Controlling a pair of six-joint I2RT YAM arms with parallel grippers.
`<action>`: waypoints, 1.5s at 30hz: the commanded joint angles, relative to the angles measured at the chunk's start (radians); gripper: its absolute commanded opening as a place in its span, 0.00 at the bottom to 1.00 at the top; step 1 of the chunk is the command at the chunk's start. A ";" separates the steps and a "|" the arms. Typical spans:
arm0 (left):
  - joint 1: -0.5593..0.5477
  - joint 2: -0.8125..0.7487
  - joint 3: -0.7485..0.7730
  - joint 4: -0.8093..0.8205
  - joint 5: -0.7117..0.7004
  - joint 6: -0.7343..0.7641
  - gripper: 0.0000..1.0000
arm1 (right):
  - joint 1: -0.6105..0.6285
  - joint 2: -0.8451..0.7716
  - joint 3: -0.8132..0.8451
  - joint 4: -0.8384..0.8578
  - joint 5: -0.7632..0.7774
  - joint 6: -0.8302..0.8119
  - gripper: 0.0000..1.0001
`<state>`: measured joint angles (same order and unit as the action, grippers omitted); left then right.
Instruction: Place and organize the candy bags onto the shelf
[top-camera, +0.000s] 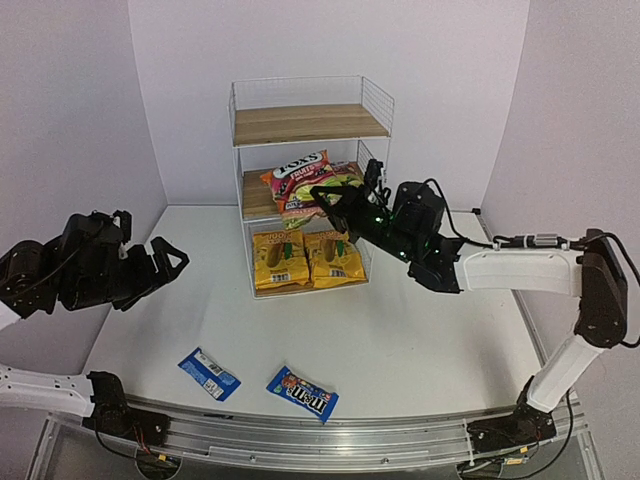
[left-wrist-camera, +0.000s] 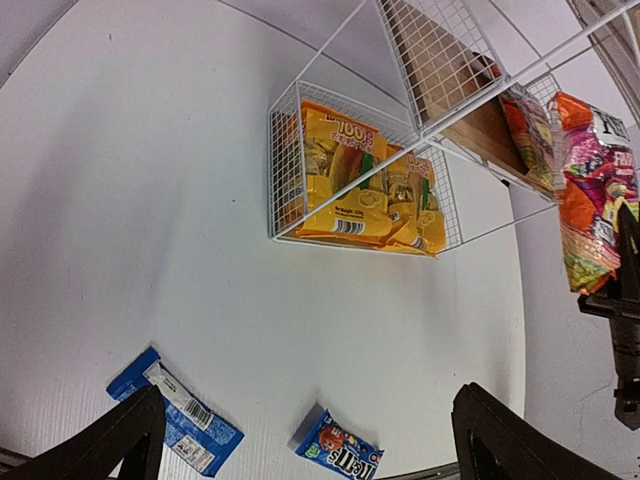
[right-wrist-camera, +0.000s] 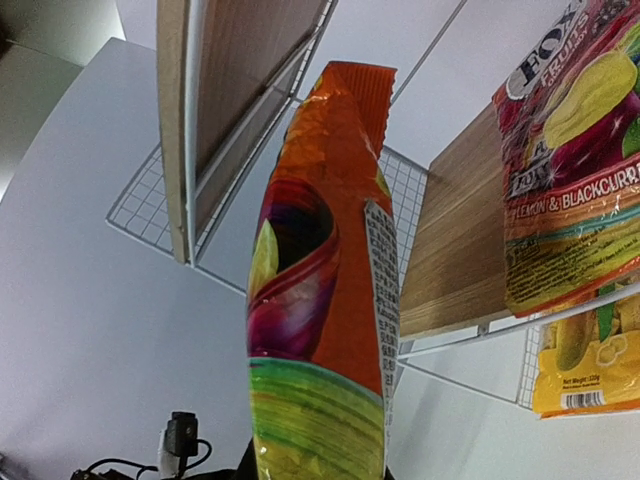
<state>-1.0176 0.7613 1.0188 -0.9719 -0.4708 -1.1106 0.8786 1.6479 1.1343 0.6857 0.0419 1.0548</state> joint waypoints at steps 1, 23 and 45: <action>0.000 -0.053 -0.014 0.000 -0.005 -0.006 1.00 | 0.015 0.067 0.117 0.027 0.134 -0.058 0.00; 0.000 -0.106 -0.061 0.050 0.075 0.025 1.00 | 0.109 0.373 0.521 -0.064 0.397 -0.239 0.00; 0.001 -0.098 -0.055 0.034 0.042 0.055 1.00 | 0.112 0.553 0.815 -0.274 0.462 -0.374 0.06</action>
<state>-1.0176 0.6661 0.9545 -0.9444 -0.4040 -1.0759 0.9879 2.1787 1.8697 0.4167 0.4823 0.7209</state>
